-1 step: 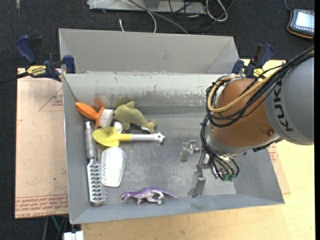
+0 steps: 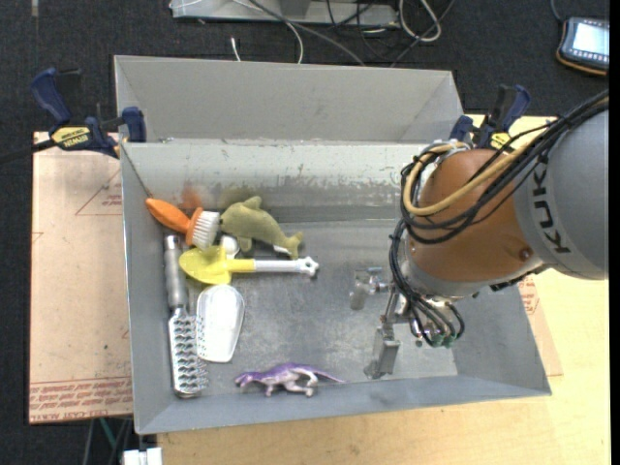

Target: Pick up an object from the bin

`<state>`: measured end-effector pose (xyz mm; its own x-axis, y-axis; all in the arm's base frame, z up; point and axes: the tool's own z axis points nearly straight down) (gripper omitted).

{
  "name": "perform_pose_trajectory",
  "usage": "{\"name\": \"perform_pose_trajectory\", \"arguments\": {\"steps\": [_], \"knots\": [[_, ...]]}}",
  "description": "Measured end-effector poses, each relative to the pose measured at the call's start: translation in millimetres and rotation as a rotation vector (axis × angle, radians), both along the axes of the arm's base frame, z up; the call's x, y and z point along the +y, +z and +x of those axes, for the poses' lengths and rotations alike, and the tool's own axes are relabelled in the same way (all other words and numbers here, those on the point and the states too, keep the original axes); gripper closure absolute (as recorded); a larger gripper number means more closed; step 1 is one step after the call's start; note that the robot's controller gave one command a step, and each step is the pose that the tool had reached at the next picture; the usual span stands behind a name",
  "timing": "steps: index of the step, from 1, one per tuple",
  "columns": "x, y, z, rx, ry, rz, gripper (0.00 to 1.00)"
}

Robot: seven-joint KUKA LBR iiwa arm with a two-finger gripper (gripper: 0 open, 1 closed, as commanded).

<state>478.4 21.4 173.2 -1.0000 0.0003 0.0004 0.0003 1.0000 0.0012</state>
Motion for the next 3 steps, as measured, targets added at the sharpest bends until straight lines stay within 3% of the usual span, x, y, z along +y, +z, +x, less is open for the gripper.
{"name": "perform_pose_trajectory", "arguments": {"steps": [1,2,3], "knots": [[93.3,-105.2,22.8,-0.002,0.14,0.004,0.0],[88.1,-68.4,7.9,-0.008,-0.004,0.0,0.0],[131.5,-73.8,10.2,-0.002,0.004,0.003,0.0]]}}
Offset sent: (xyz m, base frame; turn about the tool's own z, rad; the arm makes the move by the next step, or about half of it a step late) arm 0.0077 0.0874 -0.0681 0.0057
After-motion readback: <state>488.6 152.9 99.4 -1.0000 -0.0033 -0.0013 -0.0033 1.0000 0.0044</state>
